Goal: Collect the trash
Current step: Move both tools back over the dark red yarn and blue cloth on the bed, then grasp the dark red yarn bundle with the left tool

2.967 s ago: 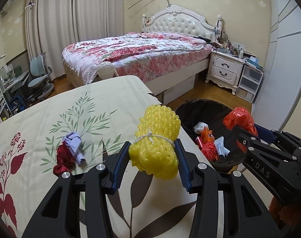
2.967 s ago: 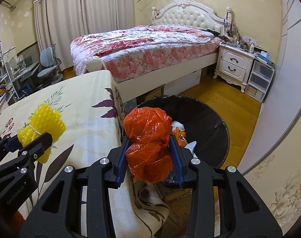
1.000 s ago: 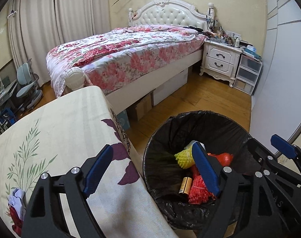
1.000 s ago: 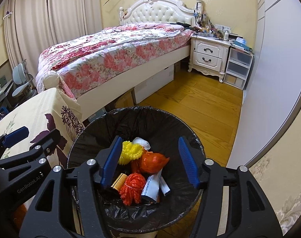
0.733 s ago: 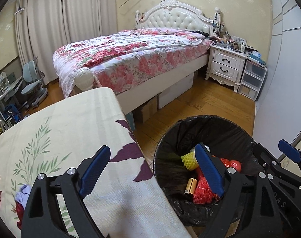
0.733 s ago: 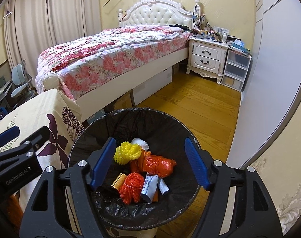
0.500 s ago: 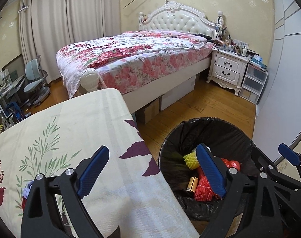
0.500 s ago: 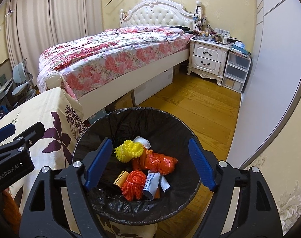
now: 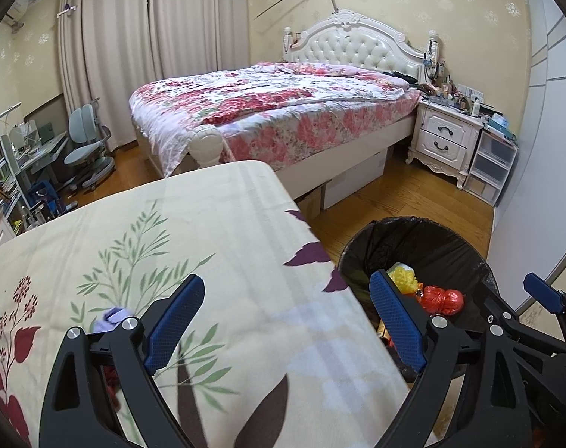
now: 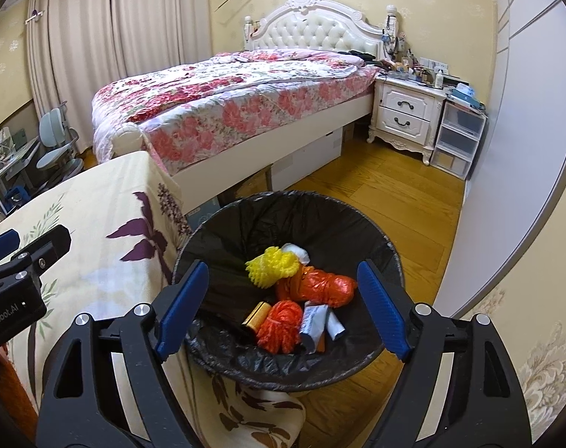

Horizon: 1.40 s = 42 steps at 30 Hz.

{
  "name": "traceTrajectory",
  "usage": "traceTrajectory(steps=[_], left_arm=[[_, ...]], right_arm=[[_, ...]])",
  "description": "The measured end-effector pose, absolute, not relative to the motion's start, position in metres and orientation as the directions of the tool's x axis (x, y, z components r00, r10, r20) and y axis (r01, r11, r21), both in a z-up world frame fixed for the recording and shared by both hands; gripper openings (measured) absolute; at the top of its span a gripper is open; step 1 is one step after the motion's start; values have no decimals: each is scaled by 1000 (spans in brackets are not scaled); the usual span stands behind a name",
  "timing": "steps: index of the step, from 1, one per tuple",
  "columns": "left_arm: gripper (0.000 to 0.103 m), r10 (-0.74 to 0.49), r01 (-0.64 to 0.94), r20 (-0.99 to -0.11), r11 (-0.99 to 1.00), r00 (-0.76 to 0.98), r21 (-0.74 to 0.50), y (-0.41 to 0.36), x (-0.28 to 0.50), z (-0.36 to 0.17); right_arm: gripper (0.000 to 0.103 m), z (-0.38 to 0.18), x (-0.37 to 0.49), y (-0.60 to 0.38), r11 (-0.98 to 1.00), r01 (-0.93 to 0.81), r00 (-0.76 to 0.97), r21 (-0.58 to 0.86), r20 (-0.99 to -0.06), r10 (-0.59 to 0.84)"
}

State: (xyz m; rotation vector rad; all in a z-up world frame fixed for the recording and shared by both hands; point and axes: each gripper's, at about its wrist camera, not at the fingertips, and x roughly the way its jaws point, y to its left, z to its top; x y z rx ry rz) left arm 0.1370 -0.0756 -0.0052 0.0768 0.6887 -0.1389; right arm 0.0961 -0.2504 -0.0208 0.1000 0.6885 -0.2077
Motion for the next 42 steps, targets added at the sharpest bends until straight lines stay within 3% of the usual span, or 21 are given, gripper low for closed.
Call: traceTrajectory(steps=[28,39,42], left_arm=[[90,116,-118,-694,992,711,44,76,101,-34],[90,110,-93,-715,994,691,63,79,107,-41],[82,95,-75,-724,995,684,60,79,109,-43]], right_arm=[[80,-27,89,-144,1000,-16,741,13,-671,21],[80,-30,89,-122,998,-64,731,6,-680,51],[80,-30,89,-121,998,-67,731,7,-680,53]])
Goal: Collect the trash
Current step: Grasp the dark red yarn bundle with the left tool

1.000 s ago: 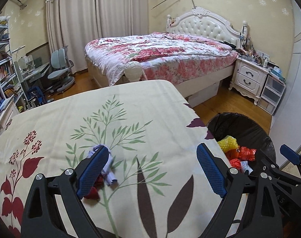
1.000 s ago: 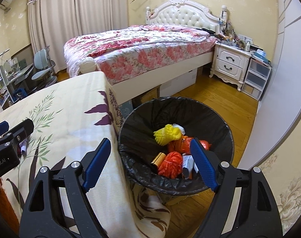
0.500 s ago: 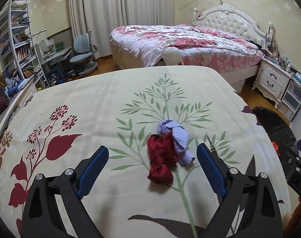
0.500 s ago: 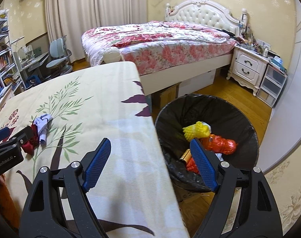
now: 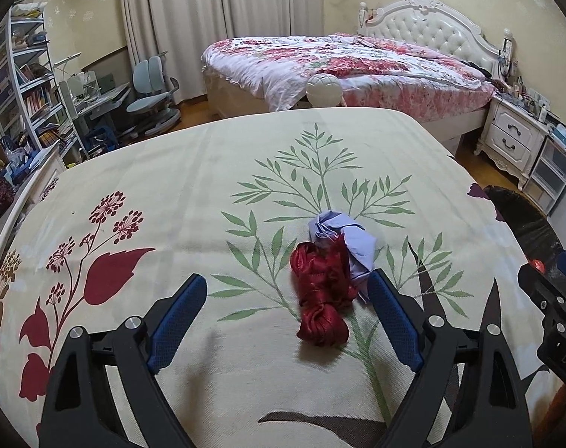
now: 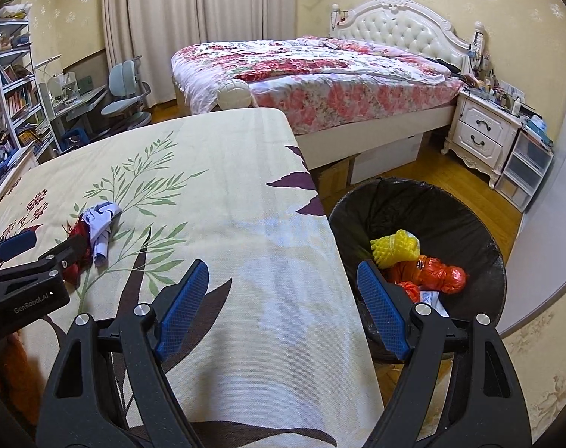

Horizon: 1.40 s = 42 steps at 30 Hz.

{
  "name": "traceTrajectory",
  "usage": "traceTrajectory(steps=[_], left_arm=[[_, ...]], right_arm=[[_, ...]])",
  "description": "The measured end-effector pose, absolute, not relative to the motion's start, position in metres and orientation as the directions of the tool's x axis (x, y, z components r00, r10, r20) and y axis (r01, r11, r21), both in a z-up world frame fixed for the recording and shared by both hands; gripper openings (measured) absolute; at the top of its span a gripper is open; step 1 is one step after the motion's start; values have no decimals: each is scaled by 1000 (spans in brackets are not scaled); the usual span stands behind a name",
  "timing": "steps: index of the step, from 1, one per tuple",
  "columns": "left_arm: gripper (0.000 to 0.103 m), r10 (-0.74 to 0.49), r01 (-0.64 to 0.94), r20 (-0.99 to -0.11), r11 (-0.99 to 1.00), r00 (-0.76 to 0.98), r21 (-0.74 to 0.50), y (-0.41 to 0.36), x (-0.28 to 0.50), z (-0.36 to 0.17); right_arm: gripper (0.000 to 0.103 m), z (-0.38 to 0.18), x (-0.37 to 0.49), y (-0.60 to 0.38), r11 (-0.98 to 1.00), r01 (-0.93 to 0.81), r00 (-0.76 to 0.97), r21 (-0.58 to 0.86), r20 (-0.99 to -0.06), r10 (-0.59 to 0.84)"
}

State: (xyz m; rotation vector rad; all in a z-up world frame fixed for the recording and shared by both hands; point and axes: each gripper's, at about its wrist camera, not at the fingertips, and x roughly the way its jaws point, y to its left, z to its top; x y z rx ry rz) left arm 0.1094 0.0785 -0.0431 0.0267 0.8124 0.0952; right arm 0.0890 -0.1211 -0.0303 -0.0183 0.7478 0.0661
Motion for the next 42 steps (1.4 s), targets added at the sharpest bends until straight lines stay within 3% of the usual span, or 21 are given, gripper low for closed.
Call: traceTrajectory(steps=[3,11,15,42], left_arm=[[67,76,-60,-740,997,668,48,80,111,-45],[50,40,-26,-757,999,652,31,77,113,-50],[32,-1,5,-757,1000,653,3,77,112,-51],[30,162,-188,-738,981,655,49,175,95,-45]], right_arm=[[80,-31,89,-120,998,-67,731,7,-680,54],[80,-32,88,-116,997,-79,727,9,-684,64],[80,-32,87,-114,996,-88,728,10,-682,71],[79,-29,99,-18,948,-319,665,24,-707,241]])
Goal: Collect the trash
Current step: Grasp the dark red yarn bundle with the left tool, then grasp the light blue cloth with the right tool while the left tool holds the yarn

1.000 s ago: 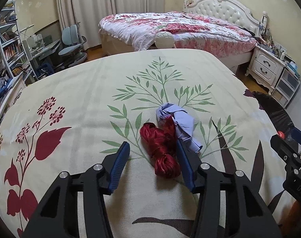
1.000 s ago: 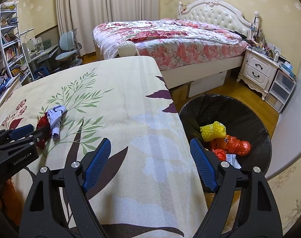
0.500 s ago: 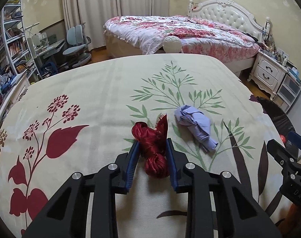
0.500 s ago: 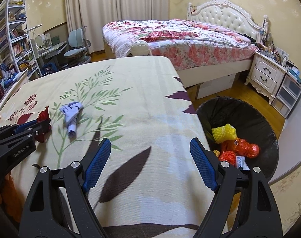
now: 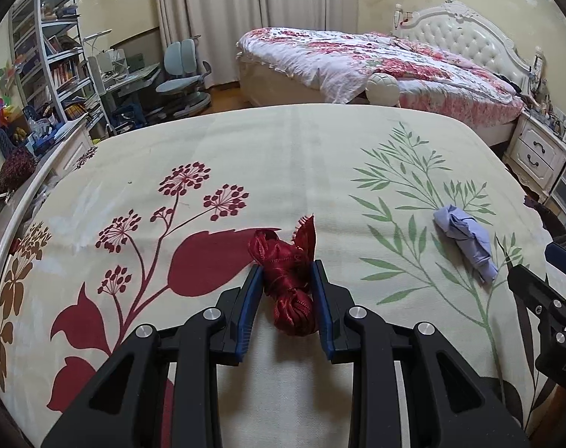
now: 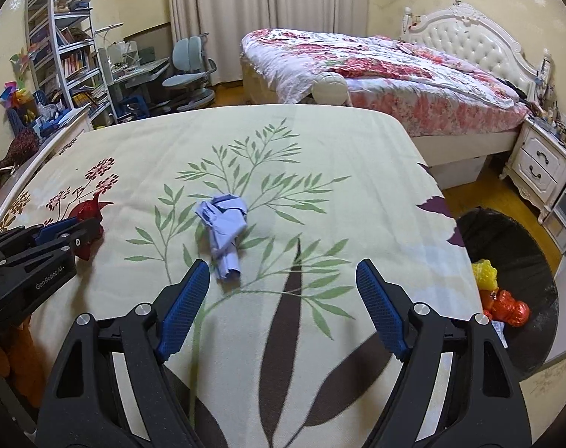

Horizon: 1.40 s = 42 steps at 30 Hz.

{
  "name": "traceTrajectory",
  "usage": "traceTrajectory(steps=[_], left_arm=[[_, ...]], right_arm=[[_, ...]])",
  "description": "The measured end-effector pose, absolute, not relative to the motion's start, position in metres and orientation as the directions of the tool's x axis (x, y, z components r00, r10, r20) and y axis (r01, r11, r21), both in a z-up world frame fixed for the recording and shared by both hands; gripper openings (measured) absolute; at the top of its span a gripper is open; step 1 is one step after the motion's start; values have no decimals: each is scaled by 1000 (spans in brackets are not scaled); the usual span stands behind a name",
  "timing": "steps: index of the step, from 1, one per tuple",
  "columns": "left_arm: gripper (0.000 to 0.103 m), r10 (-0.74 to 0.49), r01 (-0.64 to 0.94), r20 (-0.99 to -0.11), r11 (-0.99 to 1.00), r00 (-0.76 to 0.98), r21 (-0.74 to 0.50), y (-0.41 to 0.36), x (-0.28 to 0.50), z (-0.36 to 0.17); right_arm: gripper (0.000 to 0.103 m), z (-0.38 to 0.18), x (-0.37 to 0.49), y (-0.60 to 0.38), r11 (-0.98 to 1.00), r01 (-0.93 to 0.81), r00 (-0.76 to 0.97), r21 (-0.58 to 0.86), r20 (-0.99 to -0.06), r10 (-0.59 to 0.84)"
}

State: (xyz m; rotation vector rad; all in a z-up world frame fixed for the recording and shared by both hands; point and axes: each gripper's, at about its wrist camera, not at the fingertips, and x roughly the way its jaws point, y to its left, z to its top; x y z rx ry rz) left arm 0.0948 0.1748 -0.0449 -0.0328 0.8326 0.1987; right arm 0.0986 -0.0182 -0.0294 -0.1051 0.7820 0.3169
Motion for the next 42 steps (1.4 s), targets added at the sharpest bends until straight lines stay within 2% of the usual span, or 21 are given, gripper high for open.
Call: traceTrajectory(steps=[6,12,17,21,42], left_arm=[[30,167,-210,-740,977,652,36,188,97,-47],[30,153,-211,-744,977,650,16,192,98,-50],[30,143,-210,-745,978,651,5,194,99,-50],[30,142,-211,-745,977,651,2,193,99,-50],[30,53,-105,-725,994,686,-27,140,86,-41]], right_arm=[[72,-33,114,10,936,-352,643,14,-723,252],[57,-42,133,22,935,-353,597,39,-760,257],[52,-43,139,25,936,-348,588,48,-767,258],[31,-44,137,27,935,-354,592,29,-767,248],[30,-42,87,-19,950,-311,624,1,-754,205]])
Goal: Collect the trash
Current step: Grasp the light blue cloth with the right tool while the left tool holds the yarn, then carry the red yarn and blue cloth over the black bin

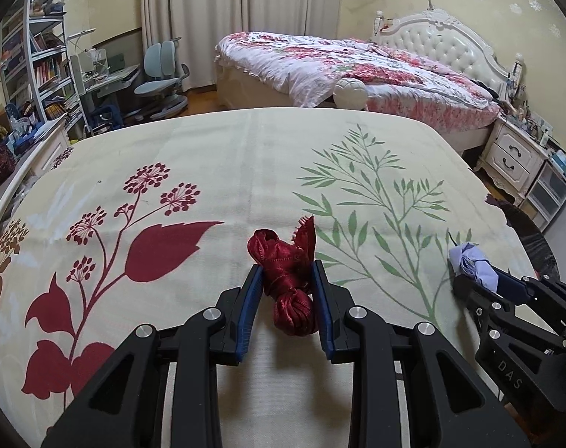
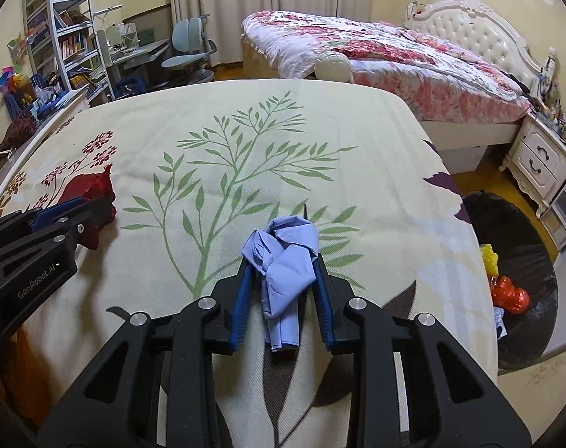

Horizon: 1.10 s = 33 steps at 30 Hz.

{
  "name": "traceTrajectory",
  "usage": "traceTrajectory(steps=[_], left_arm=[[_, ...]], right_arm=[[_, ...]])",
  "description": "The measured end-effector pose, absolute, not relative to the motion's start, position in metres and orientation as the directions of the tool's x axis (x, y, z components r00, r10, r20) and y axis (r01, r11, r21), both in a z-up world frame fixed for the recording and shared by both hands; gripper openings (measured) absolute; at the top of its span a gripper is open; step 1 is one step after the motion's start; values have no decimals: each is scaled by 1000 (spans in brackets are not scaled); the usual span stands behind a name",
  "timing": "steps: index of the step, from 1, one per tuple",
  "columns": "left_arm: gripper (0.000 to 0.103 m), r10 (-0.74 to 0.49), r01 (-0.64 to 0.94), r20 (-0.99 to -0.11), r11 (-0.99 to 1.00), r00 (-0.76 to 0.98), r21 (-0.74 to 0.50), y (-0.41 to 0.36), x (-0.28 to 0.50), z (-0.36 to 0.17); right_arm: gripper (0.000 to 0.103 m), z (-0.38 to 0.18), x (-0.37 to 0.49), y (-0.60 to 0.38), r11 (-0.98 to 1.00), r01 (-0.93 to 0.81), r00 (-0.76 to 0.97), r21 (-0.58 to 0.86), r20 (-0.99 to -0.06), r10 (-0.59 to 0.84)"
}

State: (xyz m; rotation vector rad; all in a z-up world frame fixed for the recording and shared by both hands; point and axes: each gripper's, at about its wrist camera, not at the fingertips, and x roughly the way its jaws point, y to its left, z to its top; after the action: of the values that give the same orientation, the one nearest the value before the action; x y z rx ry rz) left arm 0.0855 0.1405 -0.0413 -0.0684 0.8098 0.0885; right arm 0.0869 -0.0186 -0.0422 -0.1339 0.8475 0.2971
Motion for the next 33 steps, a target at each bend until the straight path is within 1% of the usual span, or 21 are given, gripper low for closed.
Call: traceTrajectory(steps=[21,33], left_arm=[[30,-88,88,-693,995,715,-36,34,72,-26],[30,-176,209,-675,977,717,-32,-31,80,-17]], right_arm=[[30,-31,56,-123,992,-121,691,40,-714,113],[30,-23,57,-189,999,20,728,46,-686,17]])
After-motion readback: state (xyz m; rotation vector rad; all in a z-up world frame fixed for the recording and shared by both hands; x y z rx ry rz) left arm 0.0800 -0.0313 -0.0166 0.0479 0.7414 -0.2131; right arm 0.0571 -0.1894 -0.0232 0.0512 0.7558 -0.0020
